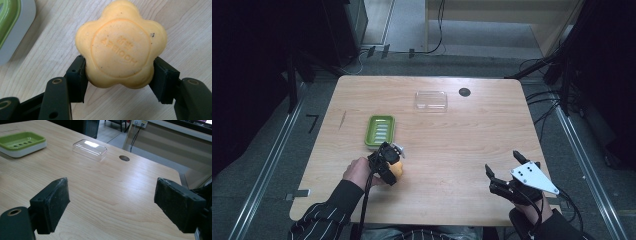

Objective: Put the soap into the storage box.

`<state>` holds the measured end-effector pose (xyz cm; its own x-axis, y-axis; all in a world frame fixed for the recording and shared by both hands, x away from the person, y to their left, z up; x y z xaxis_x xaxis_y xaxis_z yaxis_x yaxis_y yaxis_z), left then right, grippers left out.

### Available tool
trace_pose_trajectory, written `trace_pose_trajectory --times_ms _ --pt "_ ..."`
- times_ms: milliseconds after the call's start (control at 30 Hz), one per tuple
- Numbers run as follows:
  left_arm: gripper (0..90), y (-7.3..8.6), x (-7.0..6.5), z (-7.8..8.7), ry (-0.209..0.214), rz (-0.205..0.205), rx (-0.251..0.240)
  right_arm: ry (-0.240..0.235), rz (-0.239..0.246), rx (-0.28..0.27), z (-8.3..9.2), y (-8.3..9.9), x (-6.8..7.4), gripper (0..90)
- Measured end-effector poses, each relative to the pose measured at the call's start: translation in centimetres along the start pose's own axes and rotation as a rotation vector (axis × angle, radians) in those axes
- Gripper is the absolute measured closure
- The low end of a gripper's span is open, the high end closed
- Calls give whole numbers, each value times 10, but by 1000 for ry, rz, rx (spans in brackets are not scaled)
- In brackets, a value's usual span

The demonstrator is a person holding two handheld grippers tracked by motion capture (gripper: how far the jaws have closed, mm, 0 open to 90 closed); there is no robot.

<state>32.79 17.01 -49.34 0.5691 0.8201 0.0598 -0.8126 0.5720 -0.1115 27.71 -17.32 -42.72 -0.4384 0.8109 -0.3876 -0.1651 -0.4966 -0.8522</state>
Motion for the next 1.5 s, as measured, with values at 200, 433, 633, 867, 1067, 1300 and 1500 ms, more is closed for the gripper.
trace_pose_trajectory --times_ms 200,433,633,867,1067,1300,1500 --pt "397 3 4 3 -3 10 -2 -1 1 0 0 0 0 134" --pt "397 6 10 6 -6 26 -10 0 -1 -1 0 0 0 134" --pt "396 9 16 8 -5 44 -18 1 -2 -1 0 0 0 134" --pt "397 11 20 10 -10 61 -24 2 -4 -3 0 0 0 134" --pt "397 12 26 11 -16 70 -26 2 -5 -2 0 0 0 134" --pt "397 12 35 11 -11 103 -38 1 -2 -3 0 0 0 134" --pt "397 11 41 13 -17 117 -47 0 0 -2 0 0 0 134"
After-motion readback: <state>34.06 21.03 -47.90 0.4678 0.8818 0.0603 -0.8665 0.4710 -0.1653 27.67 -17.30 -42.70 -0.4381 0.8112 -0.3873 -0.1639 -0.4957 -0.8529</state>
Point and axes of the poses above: each handheld gripper's, and its own axes: z roughly backward along the jaws, y roughly out of its underside, x roughly to its left, the point moved 6 cm from there along -z, roughly forward along the jaws, and after that the axes turned 15 degrees about z, right-handed, at the moved point
